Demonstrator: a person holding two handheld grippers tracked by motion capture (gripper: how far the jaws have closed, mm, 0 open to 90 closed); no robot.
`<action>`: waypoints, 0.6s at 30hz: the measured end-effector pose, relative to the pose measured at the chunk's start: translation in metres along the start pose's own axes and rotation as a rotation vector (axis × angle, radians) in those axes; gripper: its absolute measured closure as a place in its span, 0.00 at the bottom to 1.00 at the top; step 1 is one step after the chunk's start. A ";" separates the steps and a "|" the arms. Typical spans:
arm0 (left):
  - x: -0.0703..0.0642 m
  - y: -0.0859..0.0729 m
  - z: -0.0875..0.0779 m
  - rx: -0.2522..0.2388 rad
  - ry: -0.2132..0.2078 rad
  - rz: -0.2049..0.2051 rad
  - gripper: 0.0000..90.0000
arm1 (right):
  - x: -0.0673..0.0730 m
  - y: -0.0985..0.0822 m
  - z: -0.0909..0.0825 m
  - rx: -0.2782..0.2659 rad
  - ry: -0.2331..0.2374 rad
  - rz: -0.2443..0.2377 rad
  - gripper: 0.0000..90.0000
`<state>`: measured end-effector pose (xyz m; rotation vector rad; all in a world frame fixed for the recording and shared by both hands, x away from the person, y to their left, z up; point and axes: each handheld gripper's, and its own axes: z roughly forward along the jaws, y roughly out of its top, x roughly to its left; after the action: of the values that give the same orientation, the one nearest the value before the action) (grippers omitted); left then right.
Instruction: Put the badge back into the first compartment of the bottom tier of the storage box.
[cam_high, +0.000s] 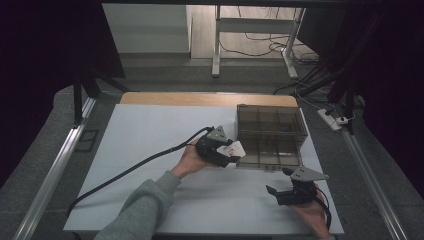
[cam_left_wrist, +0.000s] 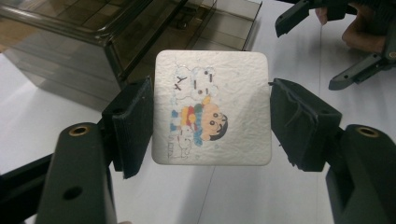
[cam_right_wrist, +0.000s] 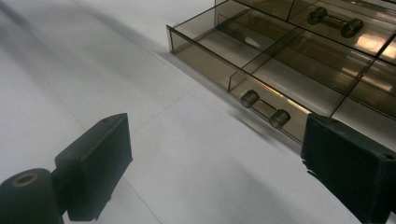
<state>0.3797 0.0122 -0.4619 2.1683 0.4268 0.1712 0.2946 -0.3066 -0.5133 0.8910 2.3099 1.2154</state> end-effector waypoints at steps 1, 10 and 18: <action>0.000 0.001 0.002 0.003 0.000 0.001 0.37 | 0.000 0.000 0.000 0.000 0.000 0.000 0.09; 0.003 0.005 0.024 0.020 -0.004 -0.010 0.37 | 0.000 -0.001 0.000 0.003 0.000 0.003 0.09; 0.008 0.009 0.043 0.049 -0.005 -0.009 0.37 | 0.000 -0.001 0.001 0.003 0.004 0.006 0.09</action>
<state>0.4011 -0.0224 -0.4802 2.2141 0.4419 0.1520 0.2951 -0.3068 -0.5145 0.8978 2.3139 1.2176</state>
